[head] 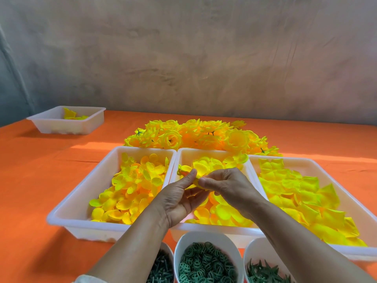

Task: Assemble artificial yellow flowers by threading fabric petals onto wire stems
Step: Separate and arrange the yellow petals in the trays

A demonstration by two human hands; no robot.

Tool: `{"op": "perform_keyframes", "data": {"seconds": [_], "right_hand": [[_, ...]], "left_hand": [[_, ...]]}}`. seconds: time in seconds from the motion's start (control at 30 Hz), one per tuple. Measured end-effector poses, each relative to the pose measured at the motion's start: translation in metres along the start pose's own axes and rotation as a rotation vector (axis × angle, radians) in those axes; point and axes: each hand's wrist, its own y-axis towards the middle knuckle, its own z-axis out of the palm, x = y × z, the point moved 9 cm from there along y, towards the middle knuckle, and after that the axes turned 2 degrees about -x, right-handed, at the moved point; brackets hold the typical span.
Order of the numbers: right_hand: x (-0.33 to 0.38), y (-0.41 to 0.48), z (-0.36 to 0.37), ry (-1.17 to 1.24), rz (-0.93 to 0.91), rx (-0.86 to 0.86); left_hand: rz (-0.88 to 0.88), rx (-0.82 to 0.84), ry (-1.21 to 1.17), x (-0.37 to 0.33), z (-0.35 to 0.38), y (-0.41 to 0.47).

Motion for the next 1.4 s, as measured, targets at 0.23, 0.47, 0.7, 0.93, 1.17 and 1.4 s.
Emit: {"op": "perform_keyframes", "data": {"seconds": [0.23, 0.47, 0.7, 0.93, 1.17, 1.4], "right_hand": [[-0.003, 0.002, -0.002, -0.033, 0.040, 0.062], [-0.002, 0.005, -0.002, -0.072, 0.031, 0.064], [-0.018, 0.009, -0.006, 0.101, 0.117, 0.039], [-0.033, -0.003, -0.052, 0.048, -0.003, -0.439], [-0.014, -0.014, -0.036, -0.387, -0.272, -0.437], [-0.020, -0.004, -0.009, -0.625, -0.267, -0.210]], "left_hand": [[-0.047, 0.010, 0.004, 0.005, 0.000, -0.001], [-0.075, 0.038, -0.028, 0.006, 0.005, -0.001], [-0.109, 0.048, -0.076, 0.006, 0.005, -0.004], [-0.078, 0.007, -0.091, 0.002, 0.000, -0.004], [-0.082, -0.077, 0.030, 0.009, -0.007, 0.003], [-0.063, -0.045, 0.079, 0.009, -0.005, 0.002]]}}
